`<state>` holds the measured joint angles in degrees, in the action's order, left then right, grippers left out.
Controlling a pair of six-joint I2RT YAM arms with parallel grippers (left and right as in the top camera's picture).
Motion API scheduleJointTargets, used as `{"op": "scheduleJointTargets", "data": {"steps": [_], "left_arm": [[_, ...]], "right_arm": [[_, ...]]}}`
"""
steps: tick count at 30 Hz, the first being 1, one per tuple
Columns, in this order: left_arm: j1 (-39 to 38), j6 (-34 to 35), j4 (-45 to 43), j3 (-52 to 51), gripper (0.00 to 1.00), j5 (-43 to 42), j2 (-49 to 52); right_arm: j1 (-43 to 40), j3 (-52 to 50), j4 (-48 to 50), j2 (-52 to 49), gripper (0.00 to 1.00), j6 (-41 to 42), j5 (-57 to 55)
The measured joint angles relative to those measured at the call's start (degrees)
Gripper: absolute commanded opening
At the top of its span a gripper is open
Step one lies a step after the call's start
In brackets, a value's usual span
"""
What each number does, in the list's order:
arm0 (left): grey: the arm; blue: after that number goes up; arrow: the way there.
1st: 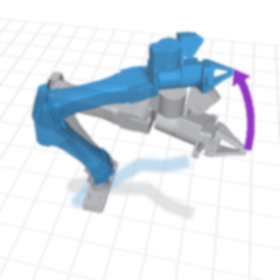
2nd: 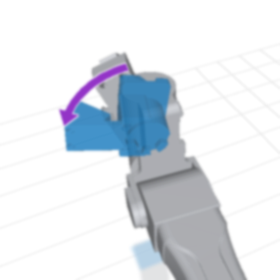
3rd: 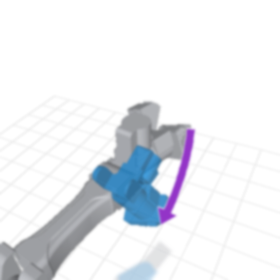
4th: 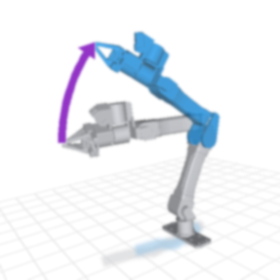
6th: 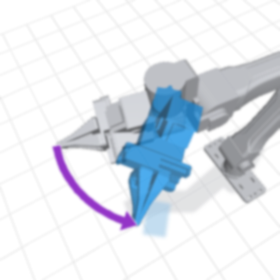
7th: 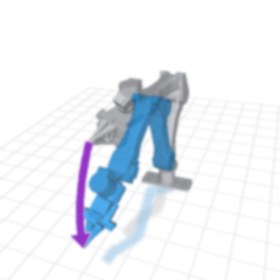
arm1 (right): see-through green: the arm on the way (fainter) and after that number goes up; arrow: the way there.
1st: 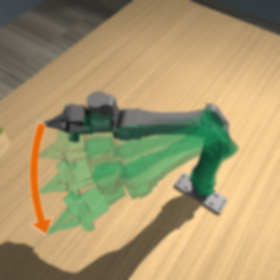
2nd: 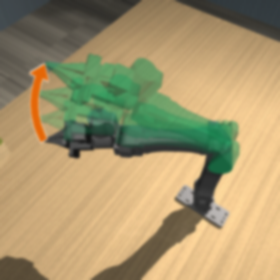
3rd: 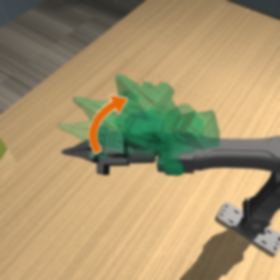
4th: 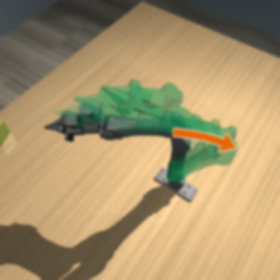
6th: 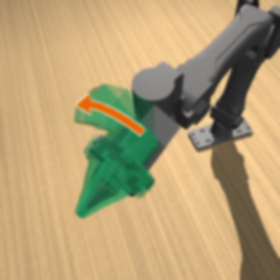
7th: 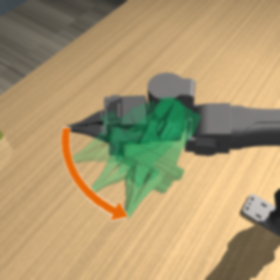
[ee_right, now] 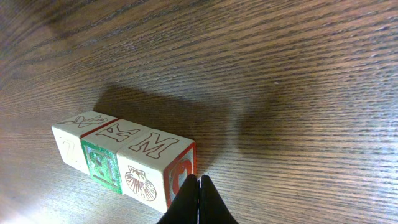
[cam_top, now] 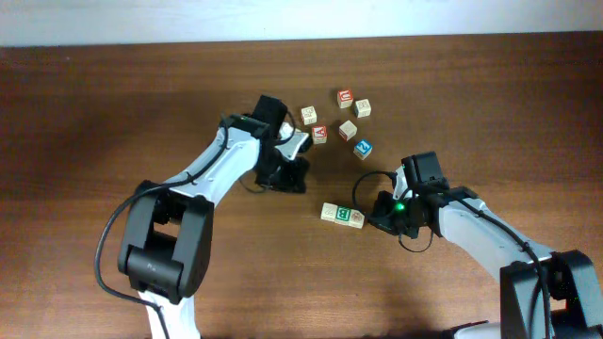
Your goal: Rotate 3 blocks
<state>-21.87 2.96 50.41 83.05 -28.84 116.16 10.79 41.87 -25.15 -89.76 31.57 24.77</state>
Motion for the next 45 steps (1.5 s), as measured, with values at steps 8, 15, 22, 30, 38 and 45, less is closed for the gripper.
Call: {"op": "scheduleJointTargets", "data": {"steps": [8, 15, 22, 30, 38, 45], "left_arm": [[-5.9, -1.9, -0.5, 0.0, 0.00, -0.8, 2.2], [-8.6, 0.8, -0.6, -0.3, 0.00, -1.0, 5.5], [-8.6, 1.2, -0.6, -0.3, 0.00, -1.5, 5.5], [-5.6, 4.2, 0.1, -0.3, 0.00, -5.1, 5.5], [-5.5, 6.3, 0.3, -0.9, 0.00, -8.0, 5.5], [-5.5, 6.3, 0.1, -1.0, 0.00, -9.6, 5.5]], "right_arm": [[0.0, 0.0, 0.0, 0.0, 0.04, 0.0, 0.0], [0.0, 0.0, -0.1, 0.0, 0.04, 0.0, 0.0], [0.0, -0.1, -2.3, -0.1, 0.04, -0.6, 0.9], [-1.0, -0.1, -3.1, -0.1, 0.04, -0.6, 0.9], [-1.0, -0.1, -3.3, -0.1, 0.04, -2.0, 1.3], [-1.0, 0.0, -3.1, -0.1, 0.04, -3.5, 3.0]]}}
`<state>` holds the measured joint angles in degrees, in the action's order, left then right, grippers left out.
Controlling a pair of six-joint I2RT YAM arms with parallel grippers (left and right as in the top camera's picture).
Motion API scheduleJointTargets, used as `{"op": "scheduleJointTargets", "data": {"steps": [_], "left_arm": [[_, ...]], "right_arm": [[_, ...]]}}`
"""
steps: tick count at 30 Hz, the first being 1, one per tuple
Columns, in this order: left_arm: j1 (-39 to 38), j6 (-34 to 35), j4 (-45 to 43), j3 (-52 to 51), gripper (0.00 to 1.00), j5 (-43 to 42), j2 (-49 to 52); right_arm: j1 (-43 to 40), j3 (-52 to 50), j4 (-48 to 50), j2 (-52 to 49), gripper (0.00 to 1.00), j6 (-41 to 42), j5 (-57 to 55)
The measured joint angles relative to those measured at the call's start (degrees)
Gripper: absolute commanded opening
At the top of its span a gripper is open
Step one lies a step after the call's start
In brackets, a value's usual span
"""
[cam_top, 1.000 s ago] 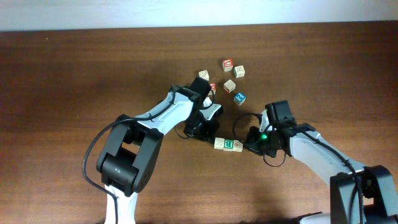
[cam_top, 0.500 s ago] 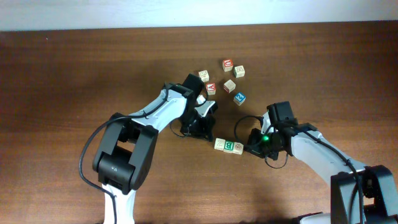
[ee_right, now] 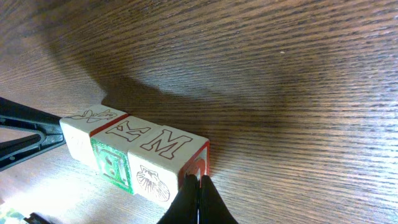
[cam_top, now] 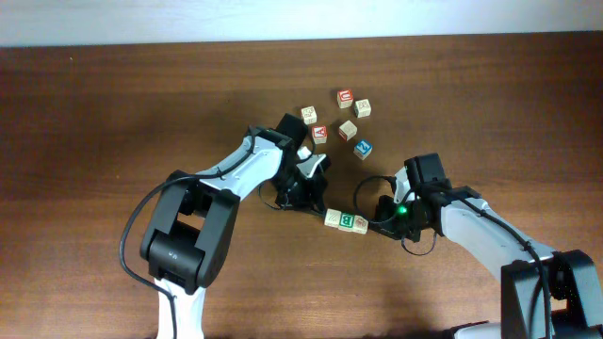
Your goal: Rotate 3 blocks
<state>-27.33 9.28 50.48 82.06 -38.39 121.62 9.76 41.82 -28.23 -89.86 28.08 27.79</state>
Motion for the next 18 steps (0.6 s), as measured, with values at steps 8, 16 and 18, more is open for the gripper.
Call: {"op": "scheduleJointTargets", "data": {"steps": [8, 16, 18], "left_arm": [[0.1, 0.0, -0.4, 0.0, 0.00, -0.1, 0.0], [0.5, 0.0, -0.4, 0.0, 0.00, 0.3, 0.0], [0.5, 0.0, -0.4, 0.0, 0.00, 0.3, 0.0]], "right_arm": [[0.0, 0.0, -0.5, -0.4, 0.04, -1.0, 0.4], [0.0, -0.1, 1.5, -2.8, 0.04, -3.3, 2.2], [0.0, -0.1, 1.4, -2.7, 0.04, -3.5, 2.3]]}}
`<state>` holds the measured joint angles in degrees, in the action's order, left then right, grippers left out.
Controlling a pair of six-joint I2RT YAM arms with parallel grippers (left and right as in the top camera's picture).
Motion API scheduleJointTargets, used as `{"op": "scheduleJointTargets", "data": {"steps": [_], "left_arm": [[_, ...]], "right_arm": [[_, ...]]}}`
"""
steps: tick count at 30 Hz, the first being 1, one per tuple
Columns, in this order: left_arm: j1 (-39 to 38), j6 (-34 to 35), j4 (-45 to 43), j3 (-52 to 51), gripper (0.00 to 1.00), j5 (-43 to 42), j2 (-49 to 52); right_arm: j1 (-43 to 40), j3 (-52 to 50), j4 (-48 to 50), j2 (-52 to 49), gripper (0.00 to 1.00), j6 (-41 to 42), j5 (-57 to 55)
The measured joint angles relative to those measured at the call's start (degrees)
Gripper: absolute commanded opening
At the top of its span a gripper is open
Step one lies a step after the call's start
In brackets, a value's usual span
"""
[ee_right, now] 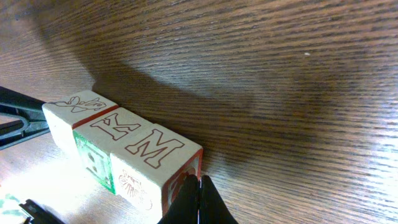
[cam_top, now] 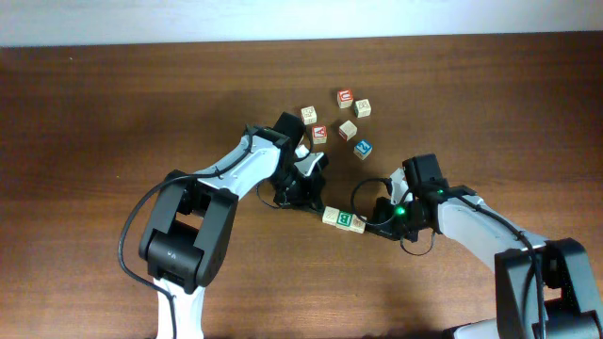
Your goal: Rotate 3 blocks
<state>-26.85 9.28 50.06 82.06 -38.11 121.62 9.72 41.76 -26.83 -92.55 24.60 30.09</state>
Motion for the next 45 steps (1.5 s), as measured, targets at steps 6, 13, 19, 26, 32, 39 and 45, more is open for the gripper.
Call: {"op": "scheduleJointTargets", "data": {"steps": [6, 13, 19, 26, 32, 39, 45], "left_arm": [[0.0, 0.0, 0.0, 0.0, 0.00, 0.4, 0.0], [0.7, 0.0, 0.0, 0.0, 0.00, 2.2, 0.0], [1.1, 0.0, 0.1, -0.1, 0.00, 5.2, 0.0], [1.4, 0.0, 0.2, -0.1, 0.00, 5.7, 0.1], [1.5, 0.0, 0.0, -0.1, 0.00, 6.5, 0.1], [1.8, 0.0, -0.2, -0.4, 0.00, 7.7, 0.2], [0.9, 0.0, -0.4, -0.5, 0.00, 4.1, 0.2]], "right_arm": [[0.0, 0.0, -0.8, 2.2, 0.04, -0.4, 0.1], [3.9, 4.5, -4.9, 2.4, 0.04, -0.7, -2.5], [7.3, 7.8, -5.7, 2.6, 0.04, -0.3, -5.2], [7.7, 9.0, -5.9, 2.6, 0.04, 0.8, -5.2], [9.1, 9.4, -5.9, 2.8, 0.04, 2.1, -6.3], [10.8, 11.6, -5.7, 3.3, 0.04, 2.7, -6.7], [15.2, 14.9, -5.1, 3.8, 0.04, 4.2, -5.5]]}}
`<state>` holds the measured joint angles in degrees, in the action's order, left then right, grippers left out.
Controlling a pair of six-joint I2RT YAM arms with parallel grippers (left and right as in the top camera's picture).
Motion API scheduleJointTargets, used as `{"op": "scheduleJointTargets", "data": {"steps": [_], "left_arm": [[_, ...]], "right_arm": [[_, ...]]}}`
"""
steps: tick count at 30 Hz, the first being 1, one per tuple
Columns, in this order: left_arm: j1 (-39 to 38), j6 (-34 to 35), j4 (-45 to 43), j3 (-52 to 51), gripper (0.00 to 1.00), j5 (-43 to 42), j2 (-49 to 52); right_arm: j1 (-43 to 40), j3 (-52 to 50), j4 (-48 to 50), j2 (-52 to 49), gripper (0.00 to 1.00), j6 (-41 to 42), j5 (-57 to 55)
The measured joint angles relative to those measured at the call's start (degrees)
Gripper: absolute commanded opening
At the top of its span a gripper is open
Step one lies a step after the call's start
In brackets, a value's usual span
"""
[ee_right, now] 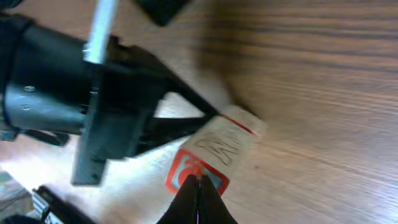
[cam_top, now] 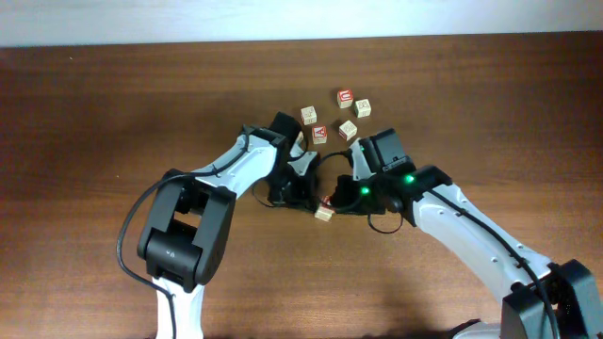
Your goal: Rotate 3 blocks
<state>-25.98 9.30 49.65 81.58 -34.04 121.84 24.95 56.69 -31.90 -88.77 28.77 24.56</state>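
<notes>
A short row of wooden letter blocks lies on the table between both grippers; the overhead view shows only a pale block and a bit of red beside it. My right gripper is shut, its tips pressed against the red-framed end face of the row. My left gripper reaches in from the left, black fingers meeting at a point on the row's far end. In the overhead view the left gripper and right gripper stand close together at the table's middle.
Several loose letter blocks sit behind the grippers: a red one, pale ones and a red-marked one. My right arm crosses the table from the lower right.
My right gripper has moved up and left, still shut against the red end face. The row has turned and shifted left with it. The left gripper stays at the far end.
At first my right gripper was shut beside the row's red end and the left gripper was far off near the loose blocks. The left gripper then stood at the row's other end. Now the row lies turned to a new angle, pinched endwise between both.
</notes>
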Motion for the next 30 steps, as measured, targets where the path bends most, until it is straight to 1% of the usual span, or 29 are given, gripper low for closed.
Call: {"op": "scheduleJointTargets", "data": {"steps": [2, 7, 9, 11, 14, 16, 17, 18, 19, 20, 22, 23, 24, 25, 26, 27, 28, 30], "left_arm": [[-1.6, 0.0, 0.0, 0.0, 0.00, -3.0, 0.0], [-1.4, 0.0, -0.2, 0.0, 0.00, -3.6, 0.0], [-1.0, 0.0, -0.2, 0.0, 0.00, 0.1, 0.0], [1.4, 0.2, 0.6, 0.6, 0.00, 3.8, 0.0], [6.0, 0.3, 4.6, 6.4, 0.00, 10.3, 0.1], [7.0, 0.4, 6.3, 11.7, 0.00, 11.8, 0.1], [7.3, 0.4, 6.5, 12.7, 0.00, 12.1, 0.1], [7.3, 0.4, 6.6, 12.9, 0.00, 12.3, 0.1], [7.3, 0.4, 6.7, 12.9, 0.00, 12.3, 0.1], [7.3, 0.4, 6.7, 12.9, 0.00, 12.5, 0.1], [7.9, 0.4, 12.9, 17.3, 0.00, 15.7, 0.2], [8.8, -0.1, 18.7, 22.7, 0.00, 18.4, 0.2], [10.3, -0.9, 23.0, 30.1, 0.15, 21.7, -0.8], [11.5, -1.4, 26.5, 35.2, 0.56, 24.7, -3.5], [12.9, -2.0, 27.9, 40.0, 0.99, 29.1, -10.7], [13.4, -2.3, 28.4, 40.9, 0.99, 31.6, -15.9], [13.6, -2.4, 29.6, 41.2, 0.99, 33.6, -20.6], [13.6, -2.4, 30.5, 41.4, 0.99, 35.4, -25.0]], "right_arm": [[0.7, 0.0, -0.2, 0.0, 0.04, 0.2, 0.2], [0.7, 0.0, -0.2, 0.0, 0.04, 1.3, 0.1], [0.7, 0.0, -0.3, 0.0, 0.04, 1.3, 0.1], [0.7, 0.0, -0.7, 0.0, 0.04, 1.3, 0.1], [0.7, 0.4, -1.9, 0.0, 0.04, 1.3, -0.6], [0.7, 3.4, -6.8, -0.3, 0.06, 1.1, -1.6], [0.7, 4.5, -7.6, -0.4, 0.11, 1.0, -1.6], [0.7, 6.9, -9.8, -0.5, 0.20, 0.8, -1.8], [0.7, 8.8, -10.5, -0.5, 0.33, 0.6, -1.8], [0.7, 10.1, -11.4, -0.5, 0.48, -0.2, -1.8], [0.7, 17.8, -21.0, -0.3, 0.70, -2.7, -3.1], [0.6, 27.4, -30.7, 1.3, 0.99, -4.0, -6.8], [0.6, 31.5, -33.0, 3.3, 0.99, -4.9, -9.0], [0.6, 41.4, -44.7, 8.2, 0.99, -6.0, -15.1], [0.5, 44.9, -45.7, 12.5, 0.99, -6.4, -17.9], [0.5, 47.3, -50.9, 16.2, 0.99, -6.5, -20.8], [0.5, 47.6, -53.2, 20.1, 0.99, -6.6, -22.3], [0.5, 49.0, -57.7, 29.3, 0.99, -6.7, -24.3]]}}
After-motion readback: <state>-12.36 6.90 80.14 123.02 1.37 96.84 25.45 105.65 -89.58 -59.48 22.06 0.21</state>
